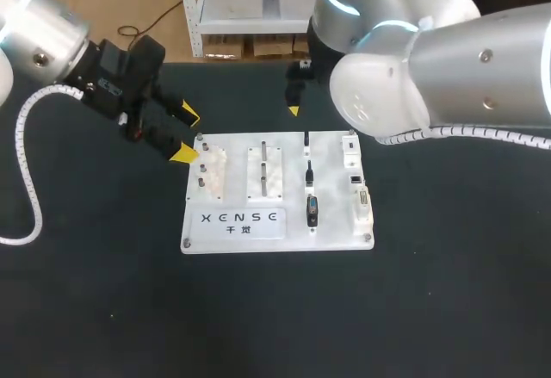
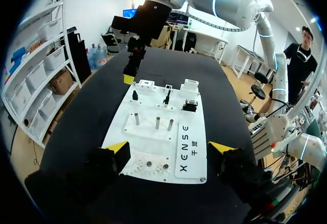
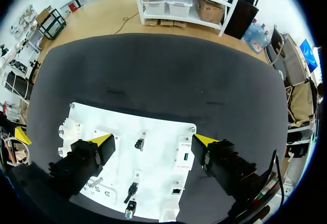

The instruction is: Insert the USB connector, Ethernet cable, and multi-pin plug into their matching sockets one by one.

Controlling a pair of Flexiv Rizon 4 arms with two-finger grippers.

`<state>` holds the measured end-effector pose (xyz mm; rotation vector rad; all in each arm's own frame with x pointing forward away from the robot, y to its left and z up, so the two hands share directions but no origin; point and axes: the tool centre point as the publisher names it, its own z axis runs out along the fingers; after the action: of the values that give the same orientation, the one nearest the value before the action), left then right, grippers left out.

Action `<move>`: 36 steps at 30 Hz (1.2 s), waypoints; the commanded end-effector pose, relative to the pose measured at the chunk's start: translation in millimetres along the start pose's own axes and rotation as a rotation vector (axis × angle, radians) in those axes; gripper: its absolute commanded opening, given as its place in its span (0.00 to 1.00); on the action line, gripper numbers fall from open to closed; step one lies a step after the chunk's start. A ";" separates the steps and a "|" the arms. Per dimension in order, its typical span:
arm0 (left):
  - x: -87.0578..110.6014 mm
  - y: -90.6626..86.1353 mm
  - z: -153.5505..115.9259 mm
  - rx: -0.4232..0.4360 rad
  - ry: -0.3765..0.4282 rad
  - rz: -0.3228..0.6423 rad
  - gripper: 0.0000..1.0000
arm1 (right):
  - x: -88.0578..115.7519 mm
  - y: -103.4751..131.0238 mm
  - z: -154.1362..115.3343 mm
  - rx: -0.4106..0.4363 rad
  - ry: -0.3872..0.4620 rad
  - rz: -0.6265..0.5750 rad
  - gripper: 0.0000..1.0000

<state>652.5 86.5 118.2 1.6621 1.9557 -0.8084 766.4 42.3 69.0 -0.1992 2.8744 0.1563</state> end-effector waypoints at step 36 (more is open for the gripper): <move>0.7 -0.7 0.0 -0.002 -0.002 0.001 1.00 | 19.5 24.7 42.4 0.100 0.190 0.111 1.00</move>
<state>652.5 86.5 118.2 1.6621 1.9557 -0.8083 757.6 70.6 24.5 -0.0346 3.0789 0.0112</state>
